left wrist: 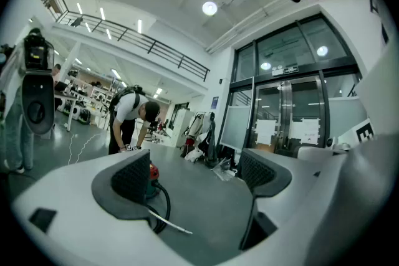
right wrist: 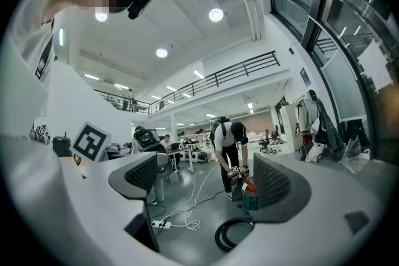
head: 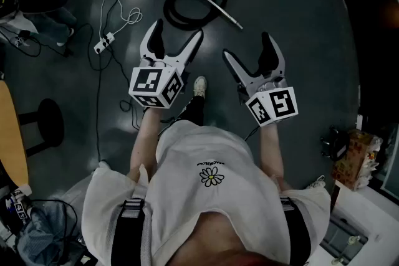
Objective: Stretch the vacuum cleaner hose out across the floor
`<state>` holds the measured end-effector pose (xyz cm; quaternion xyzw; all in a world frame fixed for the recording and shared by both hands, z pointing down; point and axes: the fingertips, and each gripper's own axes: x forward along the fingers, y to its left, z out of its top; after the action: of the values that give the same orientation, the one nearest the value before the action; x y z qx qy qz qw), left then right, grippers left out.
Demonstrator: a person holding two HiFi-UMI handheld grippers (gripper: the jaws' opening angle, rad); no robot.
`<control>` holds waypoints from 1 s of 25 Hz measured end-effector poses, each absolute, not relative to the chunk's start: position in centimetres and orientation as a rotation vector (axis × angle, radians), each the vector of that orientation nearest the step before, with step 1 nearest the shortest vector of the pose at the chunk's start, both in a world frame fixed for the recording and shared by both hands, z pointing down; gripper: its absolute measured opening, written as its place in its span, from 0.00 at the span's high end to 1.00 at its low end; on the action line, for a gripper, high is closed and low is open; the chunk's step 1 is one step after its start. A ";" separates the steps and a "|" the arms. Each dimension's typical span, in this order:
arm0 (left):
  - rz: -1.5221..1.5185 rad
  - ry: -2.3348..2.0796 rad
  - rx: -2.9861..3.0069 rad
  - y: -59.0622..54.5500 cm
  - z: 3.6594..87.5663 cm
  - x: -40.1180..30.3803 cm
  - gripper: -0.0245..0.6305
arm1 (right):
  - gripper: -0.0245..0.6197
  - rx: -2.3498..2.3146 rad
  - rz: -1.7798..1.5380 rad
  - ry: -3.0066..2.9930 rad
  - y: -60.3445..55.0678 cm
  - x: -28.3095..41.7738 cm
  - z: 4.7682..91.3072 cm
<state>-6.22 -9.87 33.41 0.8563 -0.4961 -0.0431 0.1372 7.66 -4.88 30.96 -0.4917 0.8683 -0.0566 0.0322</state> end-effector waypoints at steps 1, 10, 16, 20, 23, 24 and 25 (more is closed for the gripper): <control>-0.103 -1.462 2.475 -12.5 33.4 -6.4 0.30 | 0.24 -1.495 -0.188 2.677 -7.0 7.5 31.0; -0.029 -1.408 2.496 -29.8 36.4 -4.3 0.78 | 0.51 -1.508 -0.482 2.825 -25.7 7.9 36.4; 0.091 -1.481 2.492 -40.9 41.2 -2.0 0.95 | 0.94 -1.469 -0.462 2.996 -37.5 9.9 43.0; 0.149 -1.517 2.455 -49.5 44.4 -0.6 0.95 | 0.94 -1.311 -0.585 3.073 -45.2 11.1 47.1; 0.113 -1.464 2.425 -56.7 46.9 1.0 0.93 | 0.72 -1.277 -0.559 3.134 -52.0 11.6 49.8; 0.120 -1.443 2.415 -59.1 48.4 1.6 0.81 | 0.48 -1.291 -0.513 3.162 -54.2 11.6 51.2; 0.142 -1.426 2.406 -61.3 50.3 2.1 0.70 | 0.31 -1.294 -0.484 3.197 -56.1 11.5 53.0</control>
<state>2.13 -61.33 50.26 0.8468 -0.5017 0.0501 0.1697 11.54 -56.15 53.01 -0.3662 0.9045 -0.1371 -0.1701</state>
